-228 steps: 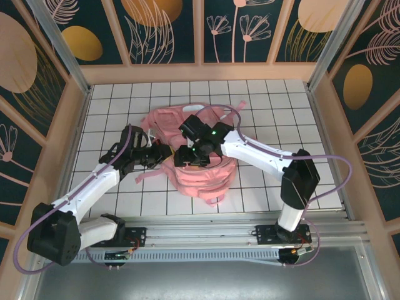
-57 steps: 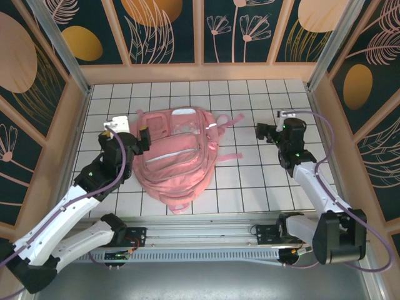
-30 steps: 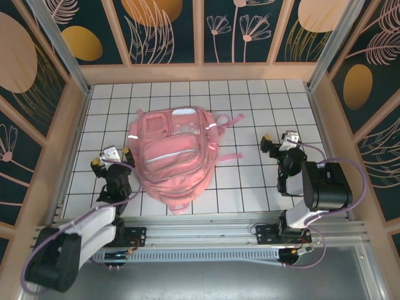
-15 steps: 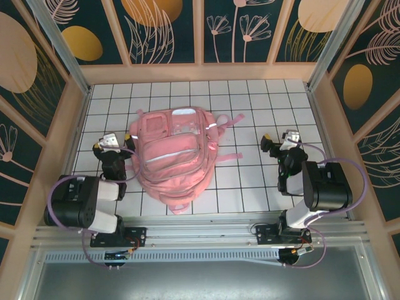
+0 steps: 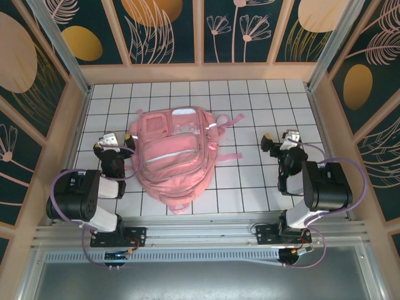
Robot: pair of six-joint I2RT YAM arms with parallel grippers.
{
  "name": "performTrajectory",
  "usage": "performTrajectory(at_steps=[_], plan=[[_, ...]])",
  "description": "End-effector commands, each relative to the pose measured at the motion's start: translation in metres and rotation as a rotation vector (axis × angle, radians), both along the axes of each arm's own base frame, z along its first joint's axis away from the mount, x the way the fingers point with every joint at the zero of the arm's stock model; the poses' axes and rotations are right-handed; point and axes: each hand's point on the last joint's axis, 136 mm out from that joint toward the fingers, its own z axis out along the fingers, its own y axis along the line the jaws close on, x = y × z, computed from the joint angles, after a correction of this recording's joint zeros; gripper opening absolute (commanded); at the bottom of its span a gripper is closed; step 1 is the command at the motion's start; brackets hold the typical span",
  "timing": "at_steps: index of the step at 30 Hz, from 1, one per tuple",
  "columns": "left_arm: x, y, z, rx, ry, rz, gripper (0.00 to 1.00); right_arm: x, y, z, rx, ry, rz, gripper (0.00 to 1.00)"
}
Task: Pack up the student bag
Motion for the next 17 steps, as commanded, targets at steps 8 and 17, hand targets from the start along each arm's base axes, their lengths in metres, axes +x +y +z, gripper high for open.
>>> performTrajectory(at_steps=[8,17], plan=[[0.0054,-0.0008,0.0199,-0.017,-0.079,-0.009,0.99,0.0056,-0.0022,0.0113,-0.001,-0.040,-0.018,0.99],[0.0055,-0.0008,0.0204,-0.017,-0.081,-0.010,0.99,0.0052,-0.0022,0.0123,-0.003,-0.043,-0.018,0.99]])
